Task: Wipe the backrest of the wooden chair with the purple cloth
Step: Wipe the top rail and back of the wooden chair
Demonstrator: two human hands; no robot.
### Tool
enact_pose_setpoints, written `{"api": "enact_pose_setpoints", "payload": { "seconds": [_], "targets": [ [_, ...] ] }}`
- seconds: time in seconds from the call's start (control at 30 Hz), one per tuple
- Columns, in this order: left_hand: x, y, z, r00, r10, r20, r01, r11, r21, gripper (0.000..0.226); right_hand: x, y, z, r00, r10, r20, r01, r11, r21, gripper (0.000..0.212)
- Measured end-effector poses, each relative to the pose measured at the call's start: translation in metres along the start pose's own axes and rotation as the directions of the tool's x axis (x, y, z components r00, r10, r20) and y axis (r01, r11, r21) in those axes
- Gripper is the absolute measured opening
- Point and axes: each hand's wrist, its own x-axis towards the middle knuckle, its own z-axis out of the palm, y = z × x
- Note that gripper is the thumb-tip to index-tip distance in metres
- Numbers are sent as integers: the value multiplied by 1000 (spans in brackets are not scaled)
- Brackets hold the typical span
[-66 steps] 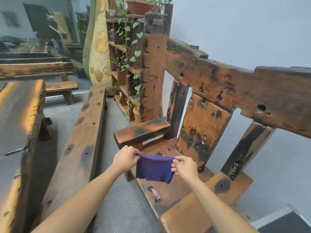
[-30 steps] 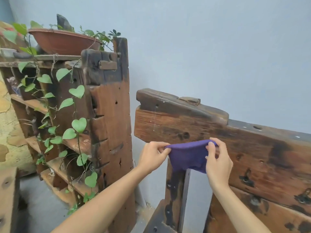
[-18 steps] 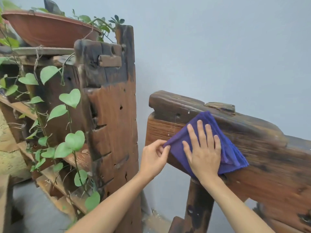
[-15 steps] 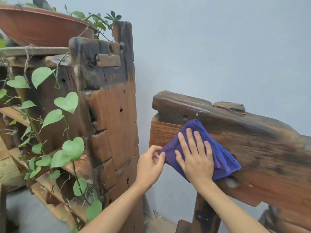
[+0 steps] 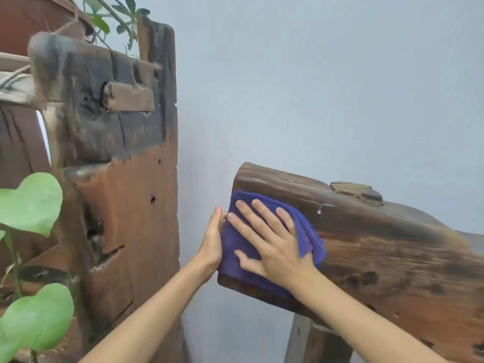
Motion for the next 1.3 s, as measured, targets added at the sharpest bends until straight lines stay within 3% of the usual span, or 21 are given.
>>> {"api": "enact_pose_setpoints", "payload": {
  "seconds": [0.1, 0.17, 0.23, 0.27, 0.3, 0.37, 0.4, 0.5, 0.53, 0.57, 0.63, 0.73, 0.8, 0.87, 0.93, 1.0, 1.1, 1.2, 1.3],
  "targets": [
    [6, -2, 14, 1000, -25, 15, 26, 998, -51, 66, 11, 53, -42, 998, 0, 66, 3, 999, -45, 57],
    [10, -7, 12, 998, -57, -12, 57, 998, 19, 72, 12, 83, -68, 963, 203, 175, -184, 976, -120, 60],
    [14, -11, 5, 996, -86, -33, 89, 990, 111, 76, 19, 102, -88, 790, 512, 337, -455, 858, -238, 64],
    [14, -12, 4, 995, -94, -39, 99, 986, 137, 77, 23, 107, -92, 701, 589, 401, -524, 808, -270, 65],
    [15, -14, 4, 994, -100, -37, 104, 983, 152, 77, 27, 113, -91, 662, 613, 431, -547, 788, -281, 65],
    [15, -16, 6, 993, -113, -43, 118, 981, 155, 76, 40, 122, -83, 607, 610, 509, -562, 783, -267, 64],
    [14, -14, 6, 993, -109, -46, 115, 981, 157, 76, 53, 125, -78, 542, 609, 579, -589, 767, -256, 65],
    [12, -15, 7, 991, -109, -71, 119, 981, 154, 81, 100, 128, -49, 227, 503, 834, -782, 605, -152, 58],
    [9, -14, 4, 991, -100, -92, 114, 980, 164, 85, 118, 121, -36, 172, 425, 889, -843, 531, -91, 54],
    [8, -14, 5, 991, -80, -108, 97, 981, 170, 89, 135, 111, -26, 167, 355, 920, -872, 488, -30, 52],
    [7, -15, 6, 988, -49, -149, 77, 978, 193, 93, 163, 85, -10, 251, 259, 933, -855, 511, 88, 51],
    [5, -11, 11, 977, 12, -213, 35, 976, 216, 70, 181, 47, -9, 390, 209, 897, -664, 739, 116, 59],
    [3, -12, 13, 961, 80, -263, -13, 969, 248, 45, 168, 26, -17, 559, 242, 793, -480, 875, 71, 59],
    [1, -12, 14, 957, 125, -261, -46, 956, 289, 32, 139, 12, -31, 750, 230, 620, -360, 928, 92, 52],
    [4, -12, 13, 959, 142, -245, -76, 963, 260, 34, 108, 17, -48, 825, 254, 505, -351, 930, 106, 56],
    [9, -12, 10, 972, 68, -224, -23, 980, 196, 54, 86, 45, -63, 757, 392, 524, -475, 880, 28, 65],
    [14, -18, 5, 983, -77, -165, 102, 984, 146, 75, 77, 100, -76, 469, 528, 708, -668, 737, -107, 66],
    [14, -19, 3, 984, -133, -118, 144, 985, 96, 81, 105, 121, -55, 238, 429, 871, -748, 653, -118, 49],
    [13, -19, 7, 985, -118, -127, 128, 990, 66, 81, 147, 99, -21, 165, 372, 913, -831, 551, -75, 29]
  ]
}}
